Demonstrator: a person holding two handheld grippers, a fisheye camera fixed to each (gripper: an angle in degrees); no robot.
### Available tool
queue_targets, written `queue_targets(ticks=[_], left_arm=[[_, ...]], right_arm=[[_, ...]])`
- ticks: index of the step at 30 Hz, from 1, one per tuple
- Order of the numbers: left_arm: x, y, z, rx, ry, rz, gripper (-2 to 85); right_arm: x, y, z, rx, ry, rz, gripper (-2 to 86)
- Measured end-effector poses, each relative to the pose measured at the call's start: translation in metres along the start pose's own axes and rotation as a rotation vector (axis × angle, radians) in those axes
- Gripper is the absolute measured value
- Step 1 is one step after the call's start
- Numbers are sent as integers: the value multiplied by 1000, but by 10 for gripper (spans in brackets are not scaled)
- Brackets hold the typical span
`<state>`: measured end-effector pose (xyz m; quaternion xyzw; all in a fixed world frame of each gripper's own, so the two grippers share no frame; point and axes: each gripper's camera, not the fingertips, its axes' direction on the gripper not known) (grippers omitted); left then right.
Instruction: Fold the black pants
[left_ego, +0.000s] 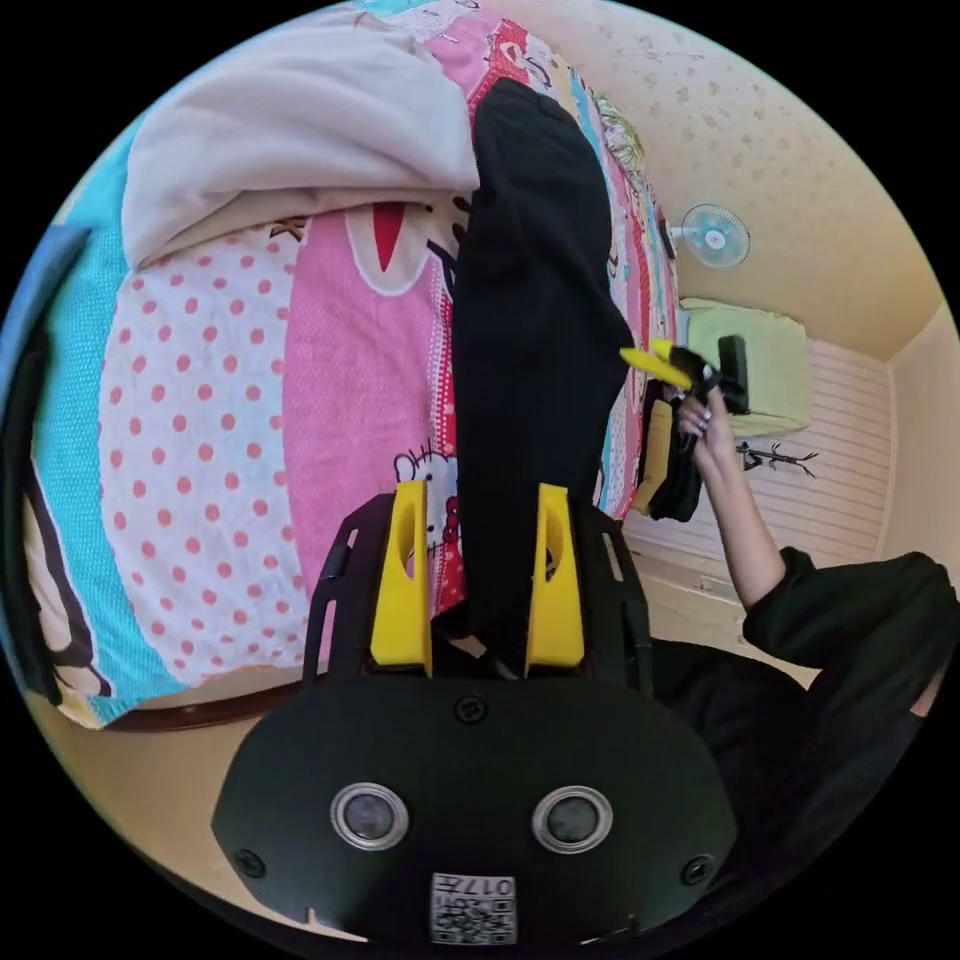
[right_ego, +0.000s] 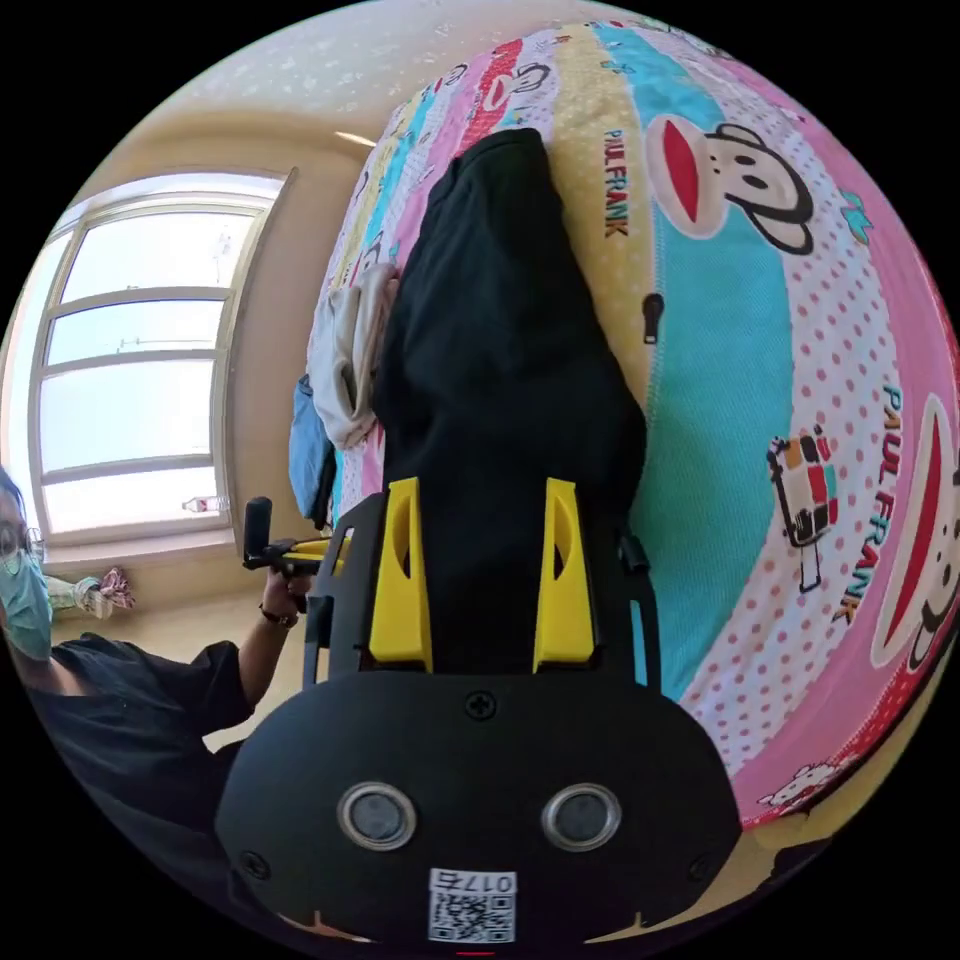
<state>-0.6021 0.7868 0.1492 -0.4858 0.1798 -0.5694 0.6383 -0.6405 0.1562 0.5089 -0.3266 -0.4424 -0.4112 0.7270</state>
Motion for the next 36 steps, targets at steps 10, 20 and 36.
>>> queue_targets(ticks=[10,20,36], left_arm=[[-10,2,61,-127,77,-3,106],[-14,6,46,-19,137,26,114],[0,6,145,-179,491,44,43]], right_arm=[[81,117,18,31,-170,159,166],[119,121,2,-72,-392,39,146],[147,105,7,-144,-747,82,9]])
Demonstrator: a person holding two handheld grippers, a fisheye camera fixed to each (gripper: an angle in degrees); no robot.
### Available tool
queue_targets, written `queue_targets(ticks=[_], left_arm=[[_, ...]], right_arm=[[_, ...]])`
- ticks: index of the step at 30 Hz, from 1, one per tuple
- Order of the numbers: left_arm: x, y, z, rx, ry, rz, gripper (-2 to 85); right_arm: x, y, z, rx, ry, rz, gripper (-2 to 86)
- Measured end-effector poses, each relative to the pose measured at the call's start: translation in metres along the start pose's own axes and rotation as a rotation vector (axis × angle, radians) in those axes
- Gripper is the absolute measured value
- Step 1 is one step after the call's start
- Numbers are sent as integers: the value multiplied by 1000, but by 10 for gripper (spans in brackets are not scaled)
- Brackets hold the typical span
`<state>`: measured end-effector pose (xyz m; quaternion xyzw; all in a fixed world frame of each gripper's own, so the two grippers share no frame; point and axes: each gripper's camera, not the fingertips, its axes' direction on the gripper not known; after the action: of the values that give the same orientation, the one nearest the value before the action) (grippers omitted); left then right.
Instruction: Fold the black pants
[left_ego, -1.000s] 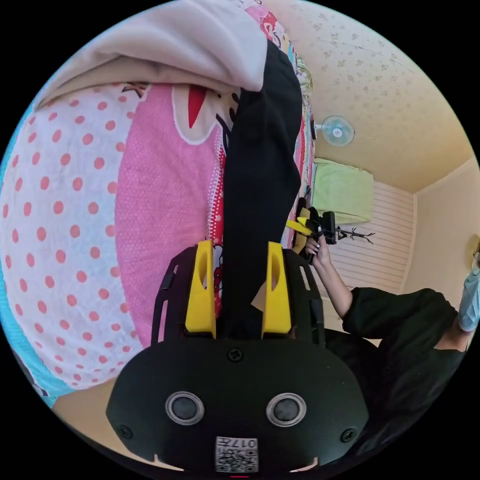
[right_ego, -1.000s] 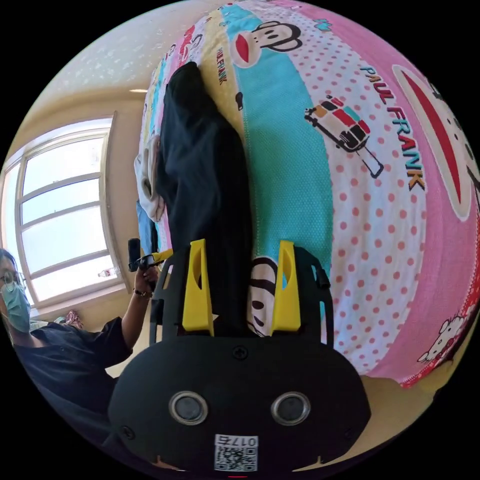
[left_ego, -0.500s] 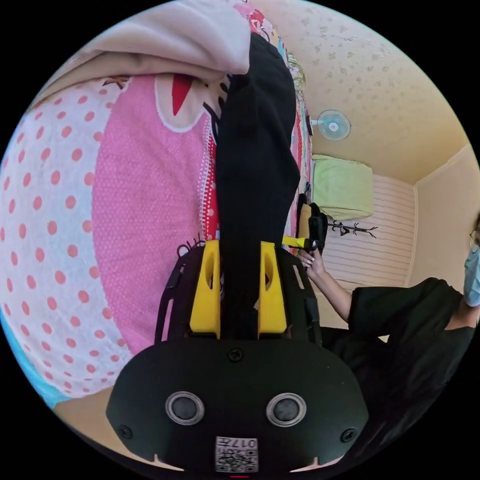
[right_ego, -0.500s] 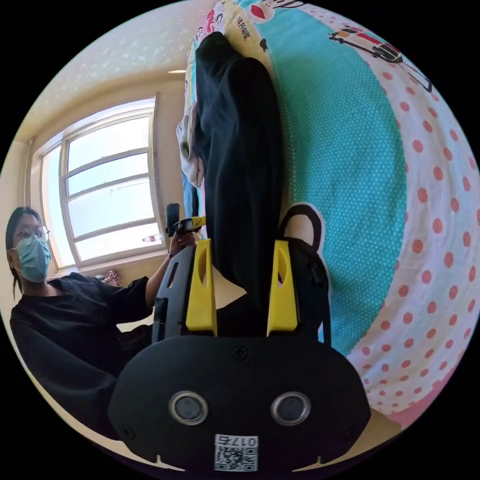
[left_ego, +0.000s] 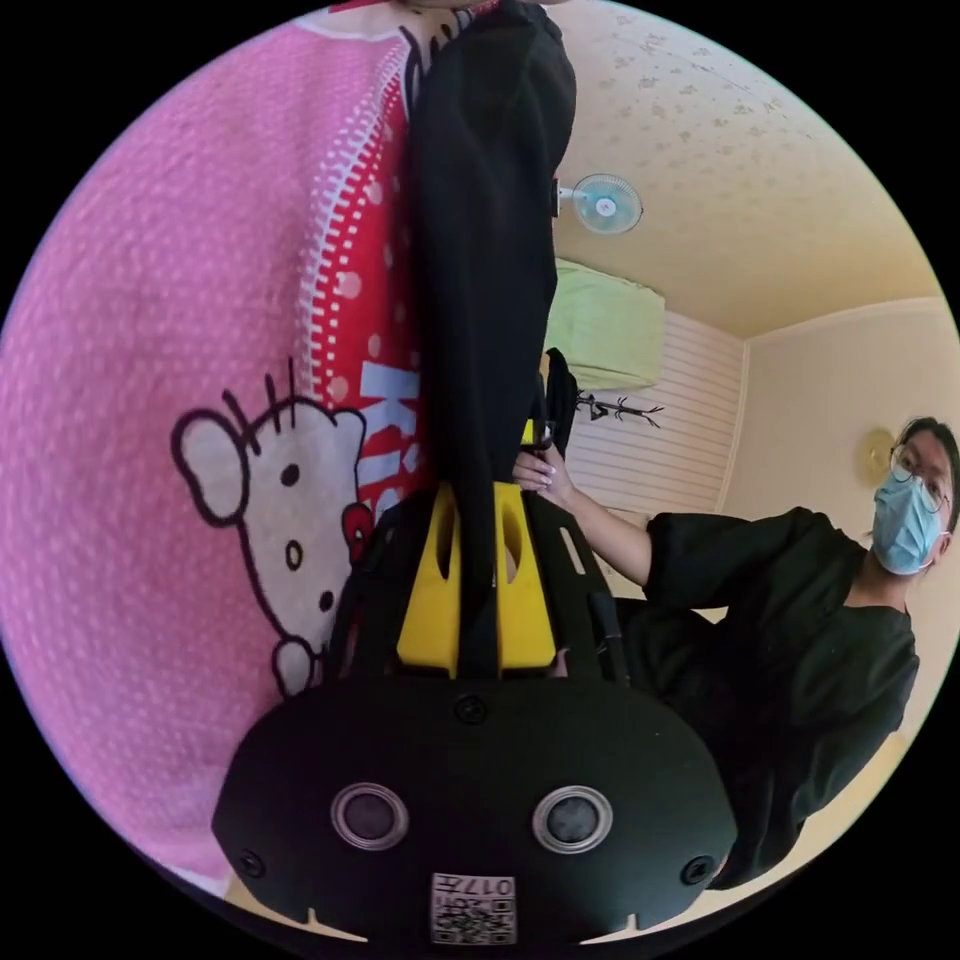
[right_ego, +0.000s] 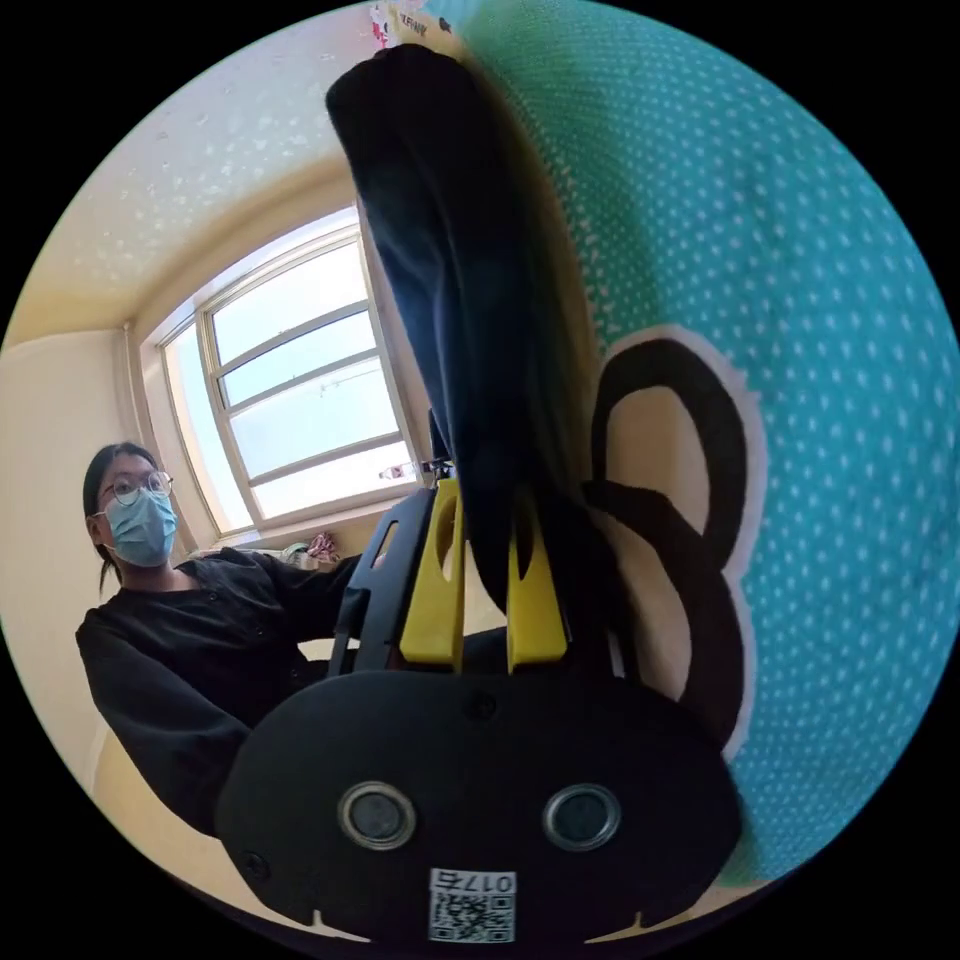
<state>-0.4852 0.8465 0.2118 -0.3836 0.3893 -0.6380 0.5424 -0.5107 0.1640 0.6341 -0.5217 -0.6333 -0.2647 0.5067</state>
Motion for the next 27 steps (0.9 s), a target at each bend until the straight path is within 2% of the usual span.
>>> queue_targets(ticks=[5,9,14,21,24,27], left_arm=[[47,19,12,74,146,40,24],[132,31,33,73,155,120,16],[262,27,58,76,146,306,14],[484,13,113,37,-14,724,13],[546,-8,139,134,-40,888,19],[563,-69,166,190,-24,888,17]], right_arm=[[-42,22,-13,-12,-156,-11,-2],[-135,53,-29,-9,-239,-118,-5],[-292,69,-47,-42,-198,-341,-6],[-559,100,-63,-182,-5,-842,-6],[-641,100,-76,-149,19,-961,-6],[-690,71,-93,-107,56,-1006,-6]])
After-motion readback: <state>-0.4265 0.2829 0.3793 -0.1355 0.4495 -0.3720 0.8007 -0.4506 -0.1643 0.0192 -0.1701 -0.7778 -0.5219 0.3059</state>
